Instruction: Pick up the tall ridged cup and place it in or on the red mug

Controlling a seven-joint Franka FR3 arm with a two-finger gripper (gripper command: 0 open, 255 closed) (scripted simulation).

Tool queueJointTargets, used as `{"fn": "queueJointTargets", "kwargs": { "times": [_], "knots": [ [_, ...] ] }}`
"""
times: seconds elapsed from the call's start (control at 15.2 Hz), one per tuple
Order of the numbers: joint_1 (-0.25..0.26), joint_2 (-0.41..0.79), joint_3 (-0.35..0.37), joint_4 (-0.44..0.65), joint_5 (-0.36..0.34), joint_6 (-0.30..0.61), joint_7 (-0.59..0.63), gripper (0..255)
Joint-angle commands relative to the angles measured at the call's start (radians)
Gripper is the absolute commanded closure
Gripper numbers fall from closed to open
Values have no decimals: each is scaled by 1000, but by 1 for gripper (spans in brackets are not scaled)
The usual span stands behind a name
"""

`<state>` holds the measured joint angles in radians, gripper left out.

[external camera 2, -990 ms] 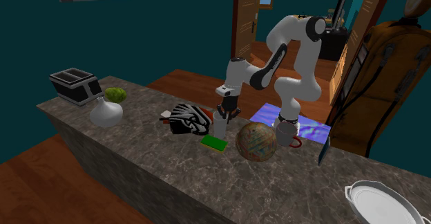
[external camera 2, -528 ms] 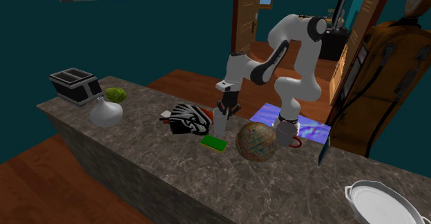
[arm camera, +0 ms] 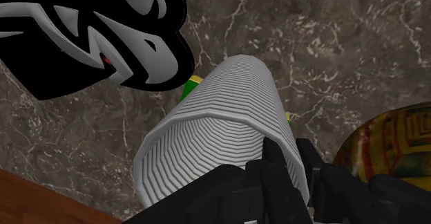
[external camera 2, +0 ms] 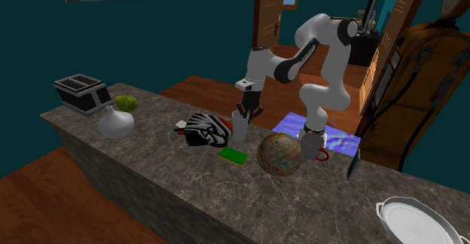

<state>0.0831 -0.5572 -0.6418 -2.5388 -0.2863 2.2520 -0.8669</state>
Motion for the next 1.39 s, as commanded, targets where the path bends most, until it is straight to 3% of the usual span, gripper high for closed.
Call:
{"fn": "queueJointTargets", "kwargs": {
  "times": [0.0, 1.12, 1.32],
  "knots": [
    [0, -11, 11, 19, 3, -30, 4, 255],
    [7, -59, 80, 209, 34, -269, 14, 255],
    [-10, -127, 133, 165, 27, -300, 58, 255]
  ]
}}
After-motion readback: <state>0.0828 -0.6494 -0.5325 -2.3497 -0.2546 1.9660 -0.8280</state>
